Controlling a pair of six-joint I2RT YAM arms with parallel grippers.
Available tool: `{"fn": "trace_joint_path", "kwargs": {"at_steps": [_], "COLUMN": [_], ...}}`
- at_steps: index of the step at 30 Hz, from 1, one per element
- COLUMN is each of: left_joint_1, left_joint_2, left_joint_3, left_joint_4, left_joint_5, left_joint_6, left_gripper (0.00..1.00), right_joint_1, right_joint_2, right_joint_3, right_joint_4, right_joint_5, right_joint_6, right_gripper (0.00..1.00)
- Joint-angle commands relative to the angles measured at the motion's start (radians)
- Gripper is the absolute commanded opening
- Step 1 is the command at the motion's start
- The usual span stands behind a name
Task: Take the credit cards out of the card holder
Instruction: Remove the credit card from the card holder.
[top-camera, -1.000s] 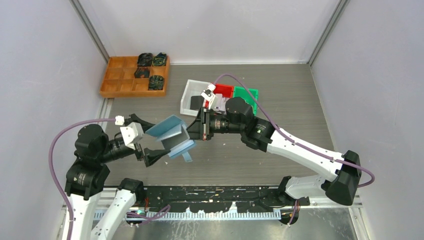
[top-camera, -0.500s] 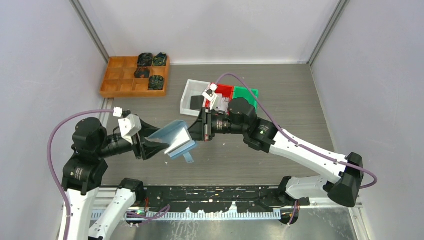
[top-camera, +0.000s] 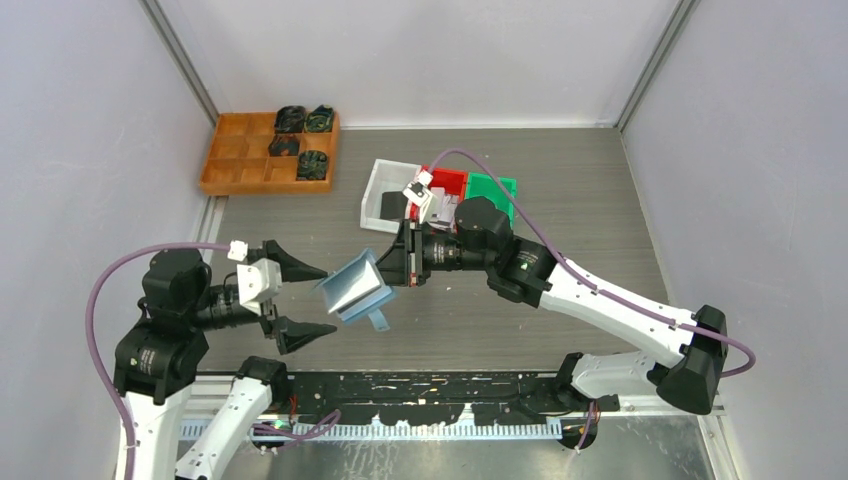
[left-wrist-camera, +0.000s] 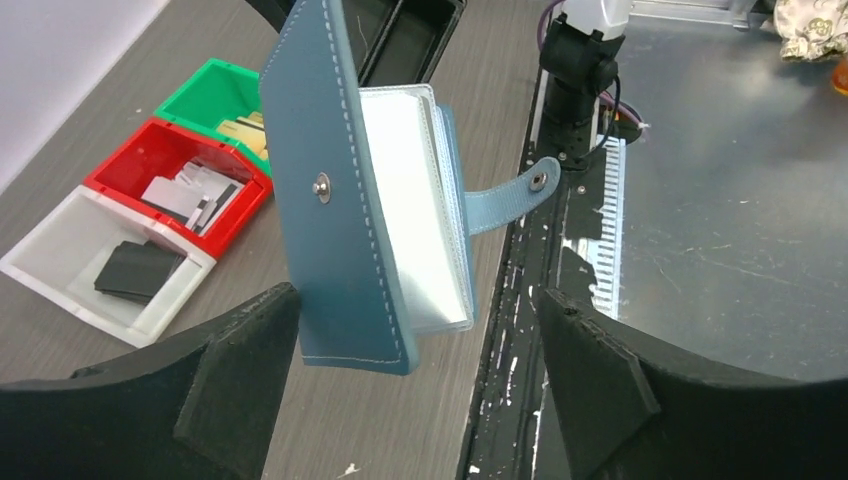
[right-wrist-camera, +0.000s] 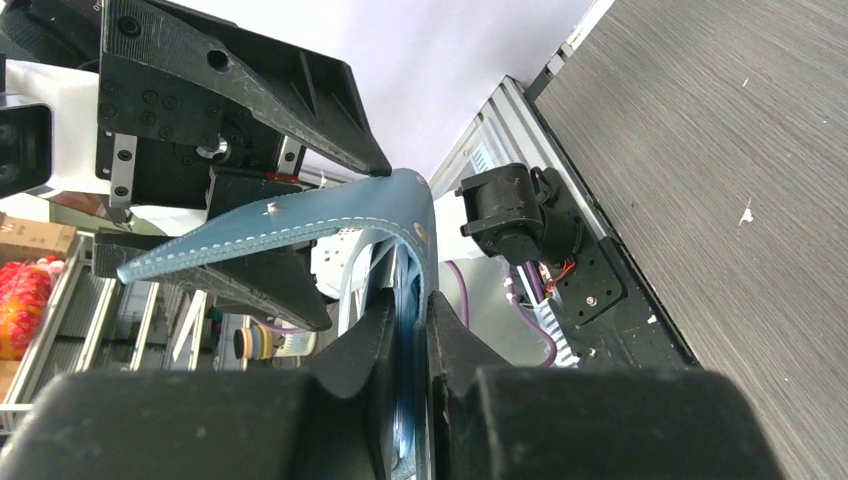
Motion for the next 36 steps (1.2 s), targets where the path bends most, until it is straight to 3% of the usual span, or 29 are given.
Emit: {"fn": "trace_joint_path", "kwargs": {"at_steps": [1,4,7,14,19,22,29,31,33,36], "left_joint_1": [-0.001,-0.001,-0.002,-0.001,-0.001,-0.001,-0.001,-0.002,-0.001,-0.001], "left_joint_2": [-0.007,-0.039,-0.073,-0.119,-0.106,-0.102,-0.05,-0.041,-0.04,-0.036], "left_joint_3": [0.014,-0.033,-0.07,-0.121,-0.113,-0.118,-0.084,-0.076,-0.073,-0.066], "left_joint_4": [-0.021,0.115,0.21,0.357,0.387,0.387,0.305,0.307,0.323,0.331], "left_joint_5": [0.003,-0.082,-0.126,-0.291,-0.292,-0.291,-0.204,-0.222,-0.25,-0.26], "left_joint_6": [0.082,0.004,-0.002,-0.059,-0.133,-0.163,-0.204,-0.204,-0.213,-0.214], "left_gripper": [0.87,0.79,0.76,0.63,0.58,0.49,0.18,0.09,0.03,0.0], "right_joint_1": [0.003,0.002,0.002,0.005,0.008,0.009,0.012,0.012,0.011,0.01], "right_joint_2": [-0.013,-0.01,-0.005,0.01,0.013,0.007,-0.007,-0.013,-0.024,-0.058], "right_joint_3": [0.061,0.064,0.068,0.068,0.062,0.058,0.04,0.031,0.025,0.033], "right_joint_4": [0.05,0.05,0.05,0.062,0.07,0.074,0.09,0.088,0.061,-0.05], "right_joint_5": [0.0,-0.004,-0.009,-0.024,-0.028,-0.025,-0.028,-0.028,-0.023,-0.005], "right_joint_6": [-0.007,-0.005,0.0,0.008,0.008,0.005,-0.001,-0.01,-0.039,-0.151], "right_gripper": [0.01,0.01,0.01,0.01,0.01,0.01,0.01,0.09,0.31,0.51]}}
